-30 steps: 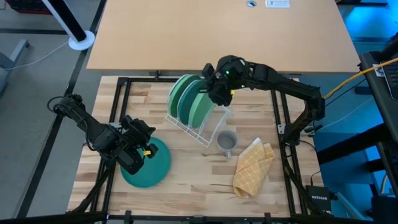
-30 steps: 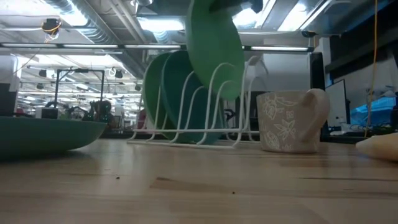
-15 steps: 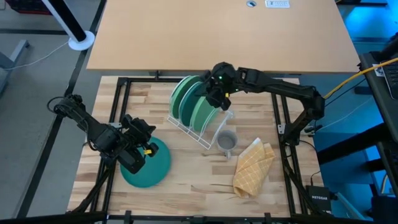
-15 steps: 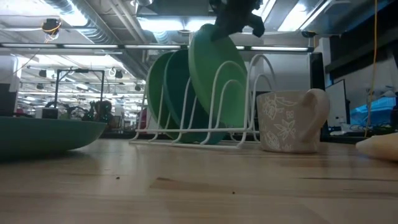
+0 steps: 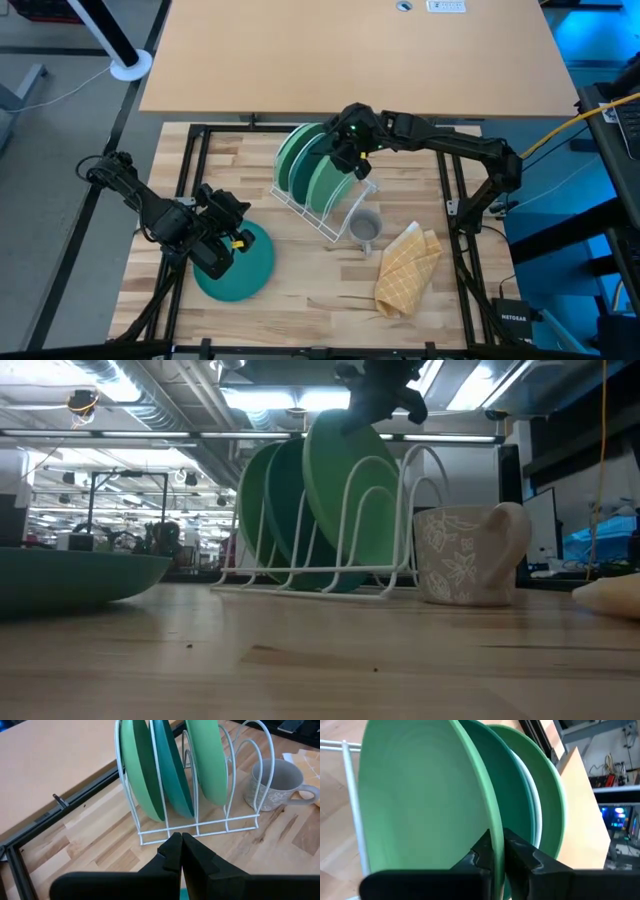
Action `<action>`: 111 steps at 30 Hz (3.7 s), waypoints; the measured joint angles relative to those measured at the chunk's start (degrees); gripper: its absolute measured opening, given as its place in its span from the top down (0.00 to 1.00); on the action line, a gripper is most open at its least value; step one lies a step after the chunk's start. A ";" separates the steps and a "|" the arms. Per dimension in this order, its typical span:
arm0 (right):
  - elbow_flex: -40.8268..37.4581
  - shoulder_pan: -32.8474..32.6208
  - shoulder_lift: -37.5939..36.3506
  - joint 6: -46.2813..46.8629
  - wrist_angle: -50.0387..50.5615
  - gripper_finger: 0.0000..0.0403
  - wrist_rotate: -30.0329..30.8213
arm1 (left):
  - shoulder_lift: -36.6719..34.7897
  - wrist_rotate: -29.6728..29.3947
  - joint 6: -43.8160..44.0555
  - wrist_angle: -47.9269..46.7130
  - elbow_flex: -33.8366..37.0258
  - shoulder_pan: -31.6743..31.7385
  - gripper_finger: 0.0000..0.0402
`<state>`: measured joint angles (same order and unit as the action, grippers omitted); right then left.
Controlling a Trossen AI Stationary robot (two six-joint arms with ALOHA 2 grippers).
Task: Sort dishes
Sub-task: Put the green plate into the white dish rack, then put the blue plate into the white dish rack
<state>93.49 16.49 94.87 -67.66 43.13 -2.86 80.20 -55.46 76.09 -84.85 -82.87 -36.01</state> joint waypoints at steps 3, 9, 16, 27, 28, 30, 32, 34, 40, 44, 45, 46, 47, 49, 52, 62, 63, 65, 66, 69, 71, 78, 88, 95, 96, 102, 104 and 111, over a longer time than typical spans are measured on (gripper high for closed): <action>0.00 -0.01 0.00 1.84 0.18 0.90 0.77 | 0.01 0.01 0.00 -0.01 0.00 0.00 1.00; 0.00 0.00 0.00 5.83 0.31 0.74 0.79 | 0.00 0.04 0.00 0.01 0.00 0.00 1.00; 0.00 -0.02 0.00 12.17 0.11 0.60 0.77 | 0.00 2.24 -3.21 0.48 0.00 0.00 1.00; 0.00 -0.02 0.00 26.81 0.28 0.56 1.28 | 0.00 9.02 -12.33 0.47 0.00 -0.02 1.00; 0.00 -0.02 -0.02 29.42 0.45 0.56 1.34 | 0.00 9.42 -12.99 0.45 0.00 -0.02 1.00; 0.00 -0.02 -0.02 35.05 0.61 0.56 1.34 | 0.00 10.45 -13.97 0.45 0.00 -0.02 1.00; 0.00 -0.02 -0.02 39.76 0.63 0.55 1.32 | 0.00 10.93 -15.18 0.43 0.00 -0.02 1.00; 0.00 -0.02 -0.02 43.72 0.73 0.55 1.32 | 0.00 11.24 -16.62 0.41 0.00 -0.02 1.00; 0.02 0.00 -0.07 53.00 4.90 0.55 1.38 | 0.00 11.49 -19.88 0.31 0.00 -0.02 1.00; 0.10 0.00 -0.15 58.14 8.13 0.55 1.72 | 0.00 11.54 -22.75 0.24 0.00 -0.02 1.00; 0.12 0.01 -0.22 59.34 8.75 0.55 1.71 | 0.00 11.56 -23.48 0.24 0.00 -0.02 1.00; 0.13 0.04 -0.24 60.71 9.17 0.55 1.71 | 0.00 11.56 -24.22 0.23 0.00 -0.02 1.00; 0.13 0.04 -0.24 62.29 9.38 0.55 1.67 | 0.00 11.56 -24.90 0.22 0.00 -0.02 1.00; 0.11 0.04 -0.22 66.12 9.65 0.55 1.28 | 0.00 11.56 -26.28 0.22 0.00 0.00 1.00; 0.11 0.04 -0.22 72.74 9.87 0.55 0.67 | 0.00 11.56 -27.42 0.21 0.00 -0.02 1.00; 0.04 0.04 -0.13 89.37 16.53 0.55 0.27 | 0.00 11.54 -33.06 0.24 0.00 -0.02 1.00; 0.04 0.04 -0.13 90.05 17.36 0.55 0.27 | 0.00 11.54 -33.51 0.21 0.00 -0.01 1.00; 0.04 0.04 -0.13 91.34 18.95 0.55 0.27 | 0.00 11.52 -34.49 0.24 0.00 0.00 1.00; 0.04 0.04 -0.11 91.89 19.45 0.55 0.30 | 0.00 11.52 -34.66 0.26 0.00 0.00 1.00; 0.04 0.04 -0.11 94.50 20.57 0.55 1.33 | 0.06 11.50 -34.67 0.30 0.00 0.00 1.00; 0.04 0.04 -0.11 97.31 20.99 0.55 1.73 | 0.09 11.50 -34.62 0.64 0.00 0.00 1.00; 0.02 0.04 -0.11 108.41 23.36 0.55 0.66 | 0.31 11.43 -33.98 1.98 0.00 0.00 1.00; 0.04 -1.73 -0.09 107.46 31.20 0.55 -6.82 | 3.35 16.23 -45.44 10.04 0.00 0.02 1.00; 0.02 -5.56 -0.09 103.73 35.69 0.55 -6.77 | 10.22 26.36 -65.89 16.18 0.00 0.07 1.00; 0.02 -6.20 -0.09 103.60 35.87 0.55 -6.75 | 11.46 26.70 -67.08 16.51 0.00 0.14 1.00; 0.04 -10.39 -0.09 103.45 35.96 0.55 -4.34 | 18.96 26.82 -67.62 16.56 0.00 2.25 1.00; 0.03 -11.62 -0.09 103.45 35.98 0.55 -3.96 | 21.12 26.82 -68.51 16.56 0.00 3.21 1.00; 0.04 -15.81 -0.09 103.97 35.97 0.55 -3.73 | 25.99 26.80 -69.07 16.89 0.00 6.04 1.00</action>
<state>93.53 0.68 94.78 36.31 79.11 -6.59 106.20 -28.67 7.03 -67.96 -82.87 -29.97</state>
